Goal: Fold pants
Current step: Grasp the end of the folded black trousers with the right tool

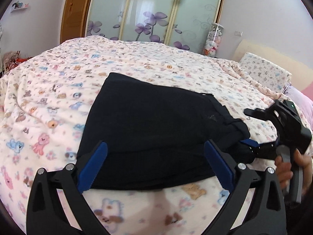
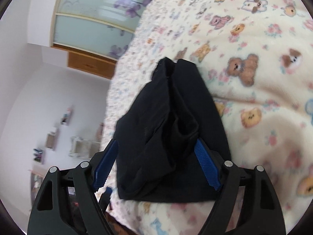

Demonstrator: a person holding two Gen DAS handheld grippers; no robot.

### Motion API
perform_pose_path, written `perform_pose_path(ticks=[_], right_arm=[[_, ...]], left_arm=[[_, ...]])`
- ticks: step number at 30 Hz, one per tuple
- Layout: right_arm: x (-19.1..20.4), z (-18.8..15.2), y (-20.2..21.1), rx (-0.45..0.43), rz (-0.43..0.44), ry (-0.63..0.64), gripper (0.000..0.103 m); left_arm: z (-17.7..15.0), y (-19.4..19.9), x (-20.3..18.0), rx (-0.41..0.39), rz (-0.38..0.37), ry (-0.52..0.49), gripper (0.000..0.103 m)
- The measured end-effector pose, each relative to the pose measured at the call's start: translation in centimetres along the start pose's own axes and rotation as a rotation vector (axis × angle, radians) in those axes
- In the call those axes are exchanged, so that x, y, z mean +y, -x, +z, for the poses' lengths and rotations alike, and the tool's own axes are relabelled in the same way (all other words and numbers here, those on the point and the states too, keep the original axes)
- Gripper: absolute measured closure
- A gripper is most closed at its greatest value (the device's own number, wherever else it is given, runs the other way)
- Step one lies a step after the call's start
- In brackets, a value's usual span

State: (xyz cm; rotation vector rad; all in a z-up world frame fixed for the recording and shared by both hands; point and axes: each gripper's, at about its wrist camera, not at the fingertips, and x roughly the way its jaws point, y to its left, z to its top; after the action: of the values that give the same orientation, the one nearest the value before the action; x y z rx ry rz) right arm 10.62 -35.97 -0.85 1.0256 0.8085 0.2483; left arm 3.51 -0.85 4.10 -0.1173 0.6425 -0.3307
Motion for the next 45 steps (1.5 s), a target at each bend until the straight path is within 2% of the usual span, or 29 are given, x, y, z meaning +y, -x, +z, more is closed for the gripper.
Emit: perform_pose_path(ticks=[1, 3, 4, 6, 9, 12, 15, 17, 19, 22, 24, 25, 27, 30, 31, 35, 38, 41, 43, 45], right_arm=[[0.0, 0.1, -0.5, -0.001, -0.027, 0.009, 0.031], [-0.4, -0.1, -1.0, 0.002, -0.053, 0.006, 0.057], [-0.6, -0.1, -1.0, -0.004, -0.046, 0.002, 0.06], [-0.5, 0.0, -0.6, -0.017, -0.018, 0.009, 0.074], [0.5, 0.0, 0.8, -0.053, 0.048, 0.032, 0.08], [2.1, -0.6, 2.9, -0.106, 0.115, 0.079, 0.081], [2.4, -1.9, 4.8, -0.156, 0.125, 0.136, 0.081], [1.5, -3.2, 5.1, -0.17, 0.047, 0.161, 0.081], [-1.2, -3.8, 4.1, -0.13, -0.047, 0.13, 0.081], [-2.9, -3.3, 3.6, -0.094, 0.0, 0.054, 0.076], [-2.2, -2.9, 3.8, -0.076, -0.03, 0.082, 0.061], [-1.5, -2.7, 4.2, -0.075, -0.051, 0.124, 0.057], [-0.6, -2.7, 5.4, -0.123, -0.098, 0.17, 0.036], [0.4, -2.5, 7.6, -0.234, -0.076, 0.219, 0.035], [0.9, -2.2, 7.7, -0.232, -0.049, 0.234, 0.035], [4.1, -1.5, 4.8, -0.126, 0.046, 0.296, 0.035], [6.0, -1.5, 2.0, -0.064, 0.077, 0.324, 0.035], [6.8, -1.4, 0.4, -0.031, 0.094, 0.328, 0.035], [6.8, -1.6, 0.0, -0.025, 0.081, 0.33, 0.035], [5.8, -1.5, -0.6, -0.016, 0.009, 0.321, 0.03]], left_arm=[[-0.2, 0.2, 0.1, 0.0, 0.001, 0.004, 0.004], [-0.3, 0.3, 0.7, 0.002, 0.0, 0.018, 0.004], [-0.3, 0.4, 0.9, 0.004, 0.001, 0.026, 0.004], [-0.3, 0.4, 1.4, 0.003, 0.003, 0.038, 0.003], [-0.3, 0.7, 2.1, -0.005, 0.011, 0.06, 0.002], [-0.3, 0.9, 2.7, -0.005, 0.013, 0.081, 0.002], [-0.5, 1.2, 3.1, -0.02, 0.017, 0.084, 0.002], [-0.7, 1.2, 3.5, -0.025, 0.022, 0.084, 0.002], [-0.7, 1.0, 3.7, -0.023, 0.028, 0.088, 0.002], [-0.6, 0.6, 3.9, -0.006, 0.03, 0.112, 0.002], [-0.4, 0.7, 3.8, -0.013, 0.032, 0.107, 0.002], [-0.2, 0.8, 3.6, -0.023, 0.039, 0.094, 0.002], [0.2, 1.0, 3.3, -0.042, 0.045, 0.074, 0.002], [1.1, 1.2, 2.8, -0.075, 0.033, 0.061, 0.002], [1.6, 1.0, 2.5, -0.083, 0.023, 0.058, 0.002], [3.5, -0.6, 1.3, -0.094, 0.045, 0.03, 0.002], [4.6, -2.9, 0.3, -0.055, 0.098, 0.001, 0.002], [4.7, -4.6, -0.2, -0.016, 0.102, -0.001, 0.002], [4.4, -5.1, -0.2, -0.006, 0.106, 0.001, 0.002], [3.8, -6.1, 0.0, 0.022, 0.129, -0.004, 0.002]])
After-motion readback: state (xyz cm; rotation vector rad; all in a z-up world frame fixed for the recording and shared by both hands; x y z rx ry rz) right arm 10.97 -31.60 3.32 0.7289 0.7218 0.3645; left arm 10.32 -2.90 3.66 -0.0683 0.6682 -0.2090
